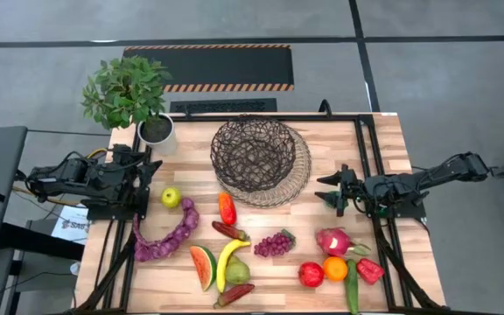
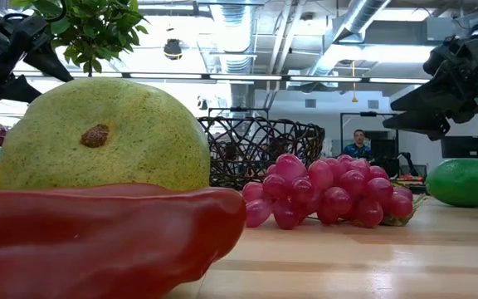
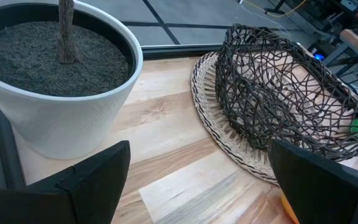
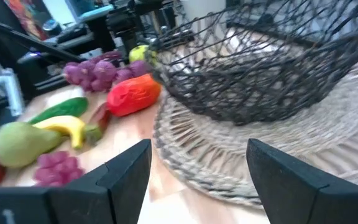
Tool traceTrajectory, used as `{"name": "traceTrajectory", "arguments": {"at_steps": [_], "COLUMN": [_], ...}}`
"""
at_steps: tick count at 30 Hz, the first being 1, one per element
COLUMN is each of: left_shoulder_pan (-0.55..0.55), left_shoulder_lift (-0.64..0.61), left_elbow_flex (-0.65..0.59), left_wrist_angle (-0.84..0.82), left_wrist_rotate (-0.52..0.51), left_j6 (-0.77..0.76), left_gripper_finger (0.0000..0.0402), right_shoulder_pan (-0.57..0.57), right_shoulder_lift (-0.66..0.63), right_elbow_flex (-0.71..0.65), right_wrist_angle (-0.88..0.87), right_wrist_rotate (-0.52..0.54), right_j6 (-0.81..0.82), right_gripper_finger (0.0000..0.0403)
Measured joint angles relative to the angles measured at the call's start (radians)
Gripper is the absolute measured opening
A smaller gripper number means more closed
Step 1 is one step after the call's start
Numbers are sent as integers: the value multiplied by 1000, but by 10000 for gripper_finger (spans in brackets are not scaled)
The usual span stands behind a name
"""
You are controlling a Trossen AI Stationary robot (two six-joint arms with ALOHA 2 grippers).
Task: Build produce basket
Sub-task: Put the lime into the basket
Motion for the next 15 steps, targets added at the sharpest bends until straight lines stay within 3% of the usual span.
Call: {"name": "traceTrajectory", "arguments": {"at_steps": [4,7,15], "left_shoulder_pan": [0,0,0], "left_shoulder_lift": [0,0,0], "left_elbow_flex": [0,0,0], "left_wrist_angle": [0,0,0], "left_wrist_rotate": [0,0,0], "left_j6": [0,0,0], "left_gripper_finger": [368,368,368], "right_shoulder_pan": [-15,-20,-20], "right_shoulder_lift": [0,0,0], "right_elbow_flex": [0,0,1], "right_wrist_angle": [1,11,230], "right_wrist_rotate": [7,14,20], "right_j6": [-4,99,248], "right_gripper_finger": [286,286,286]}}
